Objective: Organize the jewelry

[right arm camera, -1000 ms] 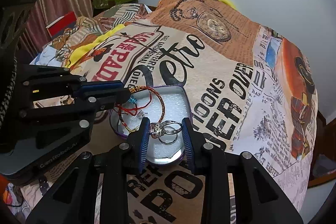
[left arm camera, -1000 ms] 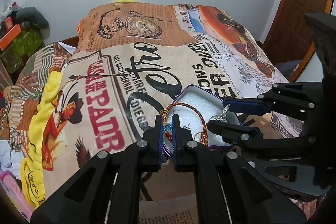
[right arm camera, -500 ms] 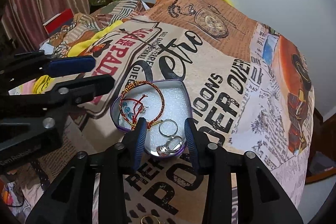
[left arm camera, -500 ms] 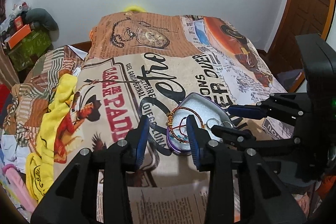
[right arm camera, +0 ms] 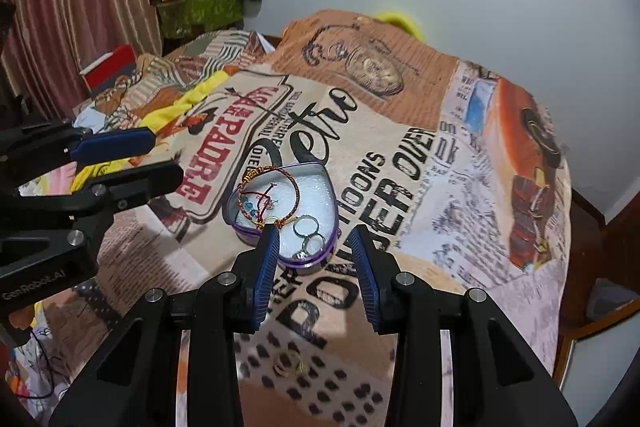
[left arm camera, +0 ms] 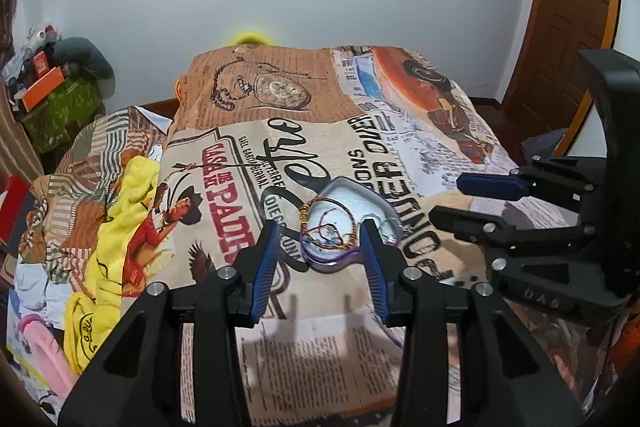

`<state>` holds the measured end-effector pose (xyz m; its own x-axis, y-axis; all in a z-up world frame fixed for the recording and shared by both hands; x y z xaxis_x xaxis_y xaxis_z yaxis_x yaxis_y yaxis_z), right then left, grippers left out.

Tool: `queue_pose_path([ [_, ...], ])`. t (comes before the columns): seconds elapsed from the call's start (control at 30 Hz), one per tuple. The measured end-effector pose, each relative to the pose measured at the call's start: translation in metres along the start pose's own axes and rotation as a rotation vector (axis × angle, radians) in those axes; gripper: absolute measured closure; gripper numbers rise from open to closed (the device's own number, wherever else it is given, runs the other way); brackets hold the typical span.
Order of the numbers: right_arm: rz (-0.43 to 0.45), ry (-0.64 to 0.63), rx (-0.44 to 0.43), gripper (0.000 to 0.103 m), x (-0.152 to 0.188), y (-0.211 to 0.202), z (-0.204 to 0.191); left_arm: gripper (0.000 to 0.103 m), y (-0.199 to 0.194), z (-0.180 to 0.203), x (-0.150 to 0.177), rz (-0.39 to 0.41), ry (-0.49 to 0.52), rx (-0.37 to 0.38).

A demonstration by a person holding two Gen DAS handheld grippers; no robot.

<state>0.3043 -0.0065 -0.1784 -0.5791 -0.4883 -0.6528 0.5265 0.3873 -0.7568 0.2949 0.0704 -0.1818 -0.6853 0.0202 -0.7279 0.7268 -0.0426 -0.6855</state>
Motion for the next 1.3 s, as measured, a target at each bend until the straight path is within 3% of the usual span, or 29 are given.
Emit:
queue_pose_path([
  [0.43,0.034,0.092,0.02,0.068,0.032,-0.043,0.024,0.059,-0.02,0.038,0.025,-0.023,0.033,0.051],
  [0.9,-0.031,0.182,0.033,0.068,0.084,-0.037,0.052,0.059,0.035,0.1,0.072,-0.191,0.086,0.17],
  [1.3,-0.058,0.235,0.014,0.068,0.103,-0.027,0.069,0.063,0.067,0.116,0.075,-0.215,0.066,0.188],
])
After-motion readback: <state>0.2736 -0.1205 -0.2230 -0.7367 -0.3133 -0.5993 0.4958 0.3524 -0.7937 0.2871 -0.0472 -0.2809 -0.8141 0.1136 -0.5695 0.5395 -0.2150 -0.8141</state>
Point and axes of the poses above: each gripper's, at about its wrist camera, not at the fingertips, and y roughly the way its jaws point, z to its right, x to its underside, the point moved 8 cm from there along y, roughly the way its jaws point, and after that the axes turned 2 degrees about y, right-handed, at the moved point
